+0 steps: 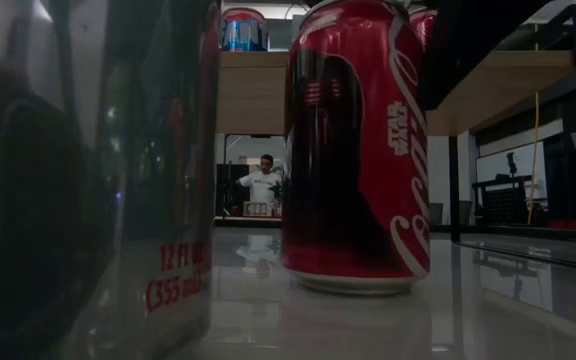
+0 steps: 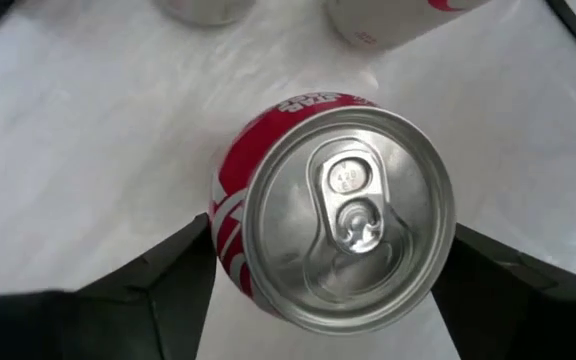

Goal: Place canned beverage on shelf
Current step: Put the red white soda can on the shelf

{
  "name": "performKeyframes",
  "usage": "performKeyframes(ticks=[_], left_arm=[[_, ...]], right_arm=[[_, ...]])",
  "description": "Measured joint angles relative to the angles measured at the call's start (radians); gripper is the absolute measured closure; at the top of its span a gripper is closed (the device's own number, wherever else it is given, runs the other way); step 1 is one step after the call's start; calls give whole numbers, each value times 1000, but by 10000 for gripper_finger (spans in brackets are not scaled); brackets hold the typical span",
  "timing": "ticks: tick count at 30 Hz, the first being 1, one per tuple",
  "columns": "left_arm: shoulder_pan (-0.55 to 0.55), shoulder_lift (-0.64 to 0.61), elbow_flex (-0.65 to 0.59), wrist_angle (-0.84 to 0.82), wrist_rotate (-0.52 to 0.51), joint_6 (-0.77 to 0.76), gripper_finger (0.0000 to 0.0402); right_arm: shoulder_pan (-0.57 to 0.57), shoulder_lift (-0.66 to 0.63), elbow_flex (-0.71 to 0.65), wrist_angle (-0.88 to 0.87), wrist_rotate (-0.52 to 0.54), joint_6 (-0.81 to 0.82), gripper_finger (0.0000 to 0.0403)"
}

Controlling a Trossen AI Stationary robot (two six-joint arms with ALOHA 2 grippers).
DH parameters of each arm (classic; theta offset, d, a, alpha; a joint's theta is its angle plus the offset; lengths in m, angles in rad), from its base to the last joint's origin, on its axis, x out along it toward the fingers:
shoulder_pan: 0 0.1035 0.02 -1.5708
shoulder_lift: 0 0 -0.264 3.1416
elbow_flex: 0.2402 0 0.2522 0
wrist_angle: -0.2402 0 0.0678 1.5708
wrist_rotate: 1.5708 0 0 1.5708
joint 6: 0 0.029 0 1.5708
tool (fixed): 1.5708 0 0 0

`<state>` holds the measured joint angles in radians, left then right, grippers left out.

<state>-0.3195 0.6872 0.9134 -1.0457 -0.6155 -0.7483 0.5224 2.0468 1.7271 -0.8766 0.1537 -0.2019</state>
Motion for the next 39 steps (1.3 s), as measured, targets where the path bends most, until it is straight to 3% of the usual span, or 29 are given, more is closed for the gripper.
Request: performKeyframes(ticks=[12,39], left_arm=[[0,0,0,0,0,0,74],[0,0,0,0,0,1,74]], right_arm=[[1,0,0,-5,51,121,104],[2,3,12,11,71,175,113]])
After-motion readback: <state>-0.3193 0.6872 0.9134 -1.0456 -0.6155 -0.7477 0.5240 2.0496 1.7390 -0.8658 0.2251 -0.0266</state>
